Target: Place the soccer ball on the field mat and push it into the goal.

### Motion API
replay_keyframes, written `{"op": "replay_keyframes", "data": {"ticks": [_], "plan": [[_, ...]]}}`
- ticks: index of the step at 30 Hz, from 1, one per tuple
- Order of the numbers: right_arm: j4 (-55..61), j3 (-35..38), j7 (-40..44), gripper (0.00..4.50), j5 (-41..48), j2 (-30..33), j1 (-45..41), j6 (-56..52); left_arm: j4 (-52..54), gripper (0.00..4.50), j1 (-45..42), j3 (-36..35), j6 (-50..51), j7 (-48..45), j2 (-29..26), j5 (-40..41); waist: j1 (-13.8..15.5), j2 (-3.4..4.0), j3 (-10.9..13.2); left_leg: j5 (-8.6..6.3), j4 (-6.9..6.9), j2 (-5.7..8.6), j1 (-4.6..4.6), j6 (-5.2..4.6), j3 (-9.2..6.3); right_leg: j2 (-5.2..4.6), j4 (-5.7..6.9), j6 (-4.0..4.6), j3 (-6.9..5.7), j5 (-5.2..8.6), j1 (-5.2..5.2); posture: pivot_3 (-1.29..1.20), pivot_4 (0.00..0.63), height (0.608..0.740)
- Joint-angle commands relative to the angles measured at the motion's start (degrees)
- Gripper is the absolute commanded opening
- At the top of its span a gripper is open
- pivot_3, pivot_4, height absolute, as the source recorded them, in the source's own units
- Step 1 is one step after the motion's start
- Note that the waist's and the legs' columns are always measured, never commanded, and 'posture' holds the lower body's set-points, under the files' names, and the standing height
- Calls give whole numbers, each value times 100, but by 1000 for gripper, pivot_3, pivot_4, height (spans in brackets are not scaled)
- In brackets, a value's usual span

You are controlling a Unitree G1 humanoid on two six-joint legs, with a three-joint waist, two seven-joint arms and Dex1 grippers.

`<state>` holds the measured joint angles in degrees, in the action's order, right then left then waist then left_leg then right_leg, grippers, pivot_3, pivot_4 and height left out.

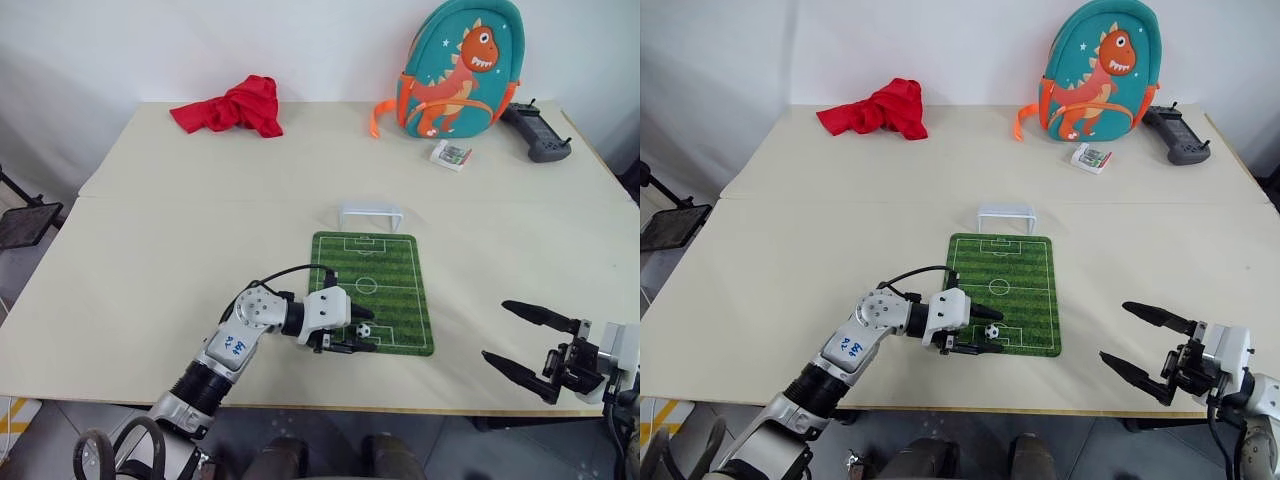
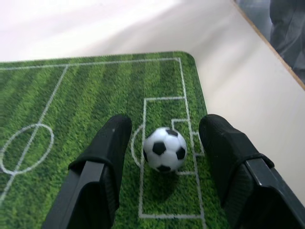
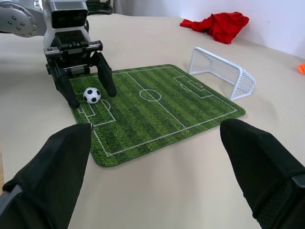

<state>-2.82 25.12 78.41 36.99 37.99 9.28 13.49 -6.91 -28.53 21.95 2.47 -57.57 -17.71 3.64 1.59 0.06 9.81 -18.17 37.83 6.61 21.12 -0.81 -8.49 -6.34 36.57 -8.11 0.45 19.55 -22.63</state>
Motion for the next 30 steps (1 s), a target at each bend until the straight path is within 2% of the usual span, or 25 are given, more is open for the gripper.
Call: {"op": "replay_keyframes", "data": {"ticks": [1, 4, 7, 11, 16, 20, 24, 30], "plan": [[121, 26, -24, 4500, 61, -8, -22, -18, 409, 2731, -85, -290, -20, 74, 26, 266, -1, 0, 0, 0, 0, 0, 0, 0, 0, 0, 0, 0, 0, 0, 0, 0, 150, 740], [75, 17, -16, 4500, 51, -4, -70, -12, 802, 2731, -18, -636, 173, -10, -36, 734, -1, 0, 0, 0, 0, 0, 0, 0, 0, 0, 0, 0, 0, 0, 0, 0, 150, 740], [63, 29, 104, 4500, 196, -21, -207, -20, 1385, 2731, 610, -1116, 281, -656, -772, 1373, -73, 4, -3, -1, 0, -4, -1, 1, 2, 0, 2, 0, 3, 0, -2, 0, 150, 740], [-31, 62, 181, 4500, 123, 23, -274, 82, 1644, 1559, 1084, -1037, 476, -903, -1217, 1516, -50, 16, -8, -1, -19, -13, -14, 5, 0, 5, 4, 7, 5, 0, -3, 0, 150, 740], [-355, 205, 535, 4500, 16, 169, -293, 455, 1663, 24, 1407, -632, 568, -853, -1075, 1362, 91, 16, -7, -3, 4, 4, -1, 0, -26, -7, -10, 6, 21, -1, 14, 0, 150, 740], [-485, 249, 859, 4500, 17, 300, -75, 617, 1405, 24, 1334, -270, 530, -440, -601, 1040, 146, 17, -8, -3, 3, 5, -2, -1, -25, -7, -12, 6, 21, -1, 14, 0, 150, 740], [-437, 291, 800, 4500, 51, 321, 69, 604, 1183, 24, 1135, -98, 641, -97, -193, 837, 131, 16, -8, -3, 0, 2, -2, -1, -19, -2, -11, 6, 16, -1, 11, 0, 150, 740], [-12, 221, 480, 4500, 28, 268, 244, 409, 866, 24, 862, 48, 696, 52, 20, 654, 105, 17, -8, -3, 2, 0, -5, -1, -3, 0, -8, 6, 6, -1, 9, 0, 150, 740]]}}
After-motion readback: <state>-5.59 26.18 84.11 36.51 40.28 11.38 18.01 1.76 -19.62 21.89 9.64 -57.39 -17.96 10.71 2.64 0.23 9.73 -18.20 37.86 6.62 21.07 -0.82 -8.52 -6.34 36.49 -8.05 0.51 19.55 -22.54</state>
